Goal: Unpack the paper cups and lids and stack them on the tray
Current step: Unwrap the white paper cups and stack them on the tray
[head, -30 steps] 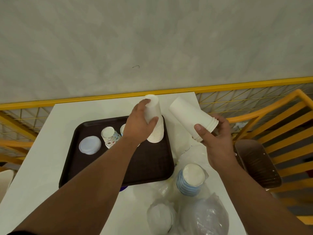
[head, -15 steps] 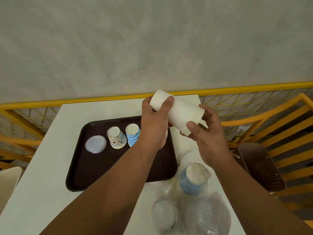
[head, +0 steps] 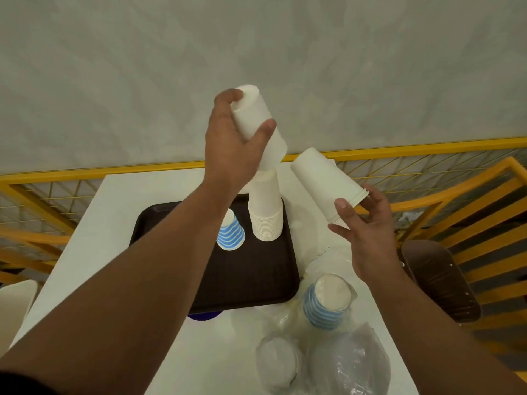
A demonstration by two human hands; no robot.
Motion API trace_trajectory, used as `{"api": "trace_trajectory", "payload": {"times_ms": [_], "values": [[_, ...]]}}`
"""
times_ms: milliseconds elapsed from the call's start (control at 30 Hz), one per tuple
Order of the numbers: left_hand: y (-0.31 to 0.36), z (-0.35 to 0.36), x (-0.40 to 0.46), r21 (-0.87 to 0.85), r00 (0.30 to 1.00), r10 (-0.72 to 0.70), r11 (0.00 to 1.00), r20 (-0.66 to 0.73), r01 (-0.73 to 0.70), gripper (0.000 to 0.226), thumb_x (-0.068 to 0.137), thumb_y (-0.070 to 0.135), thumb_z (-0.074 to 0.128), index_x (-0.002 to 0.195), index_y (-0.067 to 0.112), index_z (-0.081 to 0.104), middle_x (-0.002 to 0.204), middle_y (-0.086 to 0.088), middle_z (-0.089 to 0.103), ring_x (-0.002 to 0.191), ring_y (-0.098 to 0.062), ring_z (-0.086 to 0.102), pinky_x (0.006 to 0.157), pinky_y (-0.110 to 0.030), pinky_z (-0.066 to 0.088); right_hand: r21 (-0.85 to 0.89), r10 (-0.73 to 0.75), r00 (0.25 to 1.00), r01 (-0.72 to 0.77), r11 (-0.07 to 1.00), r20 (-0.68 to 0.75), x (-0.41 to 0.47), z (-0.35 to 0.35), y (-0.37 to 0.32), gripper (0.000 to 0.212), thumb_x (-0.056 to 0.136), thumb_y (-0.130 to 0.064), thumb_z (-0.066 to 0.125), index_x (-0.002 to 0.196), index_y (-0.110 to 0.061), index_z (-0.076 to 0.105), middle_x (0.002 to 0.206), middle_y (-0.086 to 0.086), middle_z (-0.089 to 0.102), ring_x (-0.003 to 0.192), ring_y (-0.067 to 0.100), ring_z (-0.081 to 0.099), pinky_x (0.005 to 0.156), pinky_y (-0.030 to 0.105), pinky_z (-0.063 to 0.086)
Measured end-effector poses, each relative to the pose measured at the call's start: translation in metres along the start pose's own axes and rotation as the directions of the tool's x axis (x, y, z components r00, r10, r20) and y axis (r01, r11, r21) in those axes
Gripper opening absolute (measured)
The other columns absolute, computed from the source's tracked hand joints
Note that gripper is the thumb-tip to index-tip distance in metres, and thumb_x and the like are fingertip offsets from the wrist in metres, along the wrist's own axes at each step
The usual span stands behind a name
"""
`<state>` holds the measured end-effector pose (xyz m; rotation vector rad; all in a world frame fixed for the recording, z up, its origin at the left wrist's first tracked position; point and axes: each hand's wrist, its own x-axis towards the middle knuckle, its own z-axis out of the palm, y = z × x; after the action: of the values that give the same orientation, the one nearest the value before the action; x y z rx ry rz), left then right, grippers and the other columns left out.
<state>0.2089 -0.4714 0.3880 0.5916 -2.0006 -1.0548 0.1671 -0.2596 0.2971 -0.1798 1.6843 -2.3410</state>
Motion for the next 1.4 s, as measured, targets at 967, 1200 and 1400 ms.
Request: {"api": "trace_trajectory", "payload": {"times_ms": [967,1200,1400], "values": [[0.023,0.035,-0.083,-0.557,0.775,-0.537,0.551,0.333,0.621,0.046,0.09,0.027,0.068,0.127,0.029,0.042,0.111,0.003,0.059,0.102,-0.019,0.063,0.084,-0.047,0.059,-0.109,-0.05,0.988,0.067,0.992,0.149,-0.015,0.015,0.003,0.069,0.052,-0.039,0.087,0.111,-0.05,0.053,0.127,-0.011,0.057,0.114,0.02,0.061,0.088,0.054,0.055],[0.029,0.038,-0.079,-0.525,0.754,-0.587,0.56,0.294,0.641,0.045,0.089,0.031,0.069,0.126,0.025,0.043,0.108,0.002,0.059,0.098,-0.02,0.064,0.084,-0.049,0.058,-0.165,-0.104,0.987,0.124,0.978,0.125,-0.016,0.017,-0.005,0.076,0.049,-0.043,0.086,0.115,-0.044,0.049,0.124,-0.015,0.056,0.111,0.014,0.06,0.085,0.043,0.057],[0.033,0.038,-0.07,-0.48,0.817,-0.527,0.668,0.235,0.569,0.035,0.089,0.033,0.069,0.113,0.034,0.043,0.104,0.006,0.06,0.097,-0.016,0.064,0.086,-0.046,0.058,-0.045,-0.044,0.995,0.047,0.998,0.085,-0.013,0.024,-0.011,0.059,0.066,-0.036,0.084,0.117,-0.039,0.053,0.126,-0.006,0.056,0.113,0.017,0.061,0.085,0.043,0.057]]}}
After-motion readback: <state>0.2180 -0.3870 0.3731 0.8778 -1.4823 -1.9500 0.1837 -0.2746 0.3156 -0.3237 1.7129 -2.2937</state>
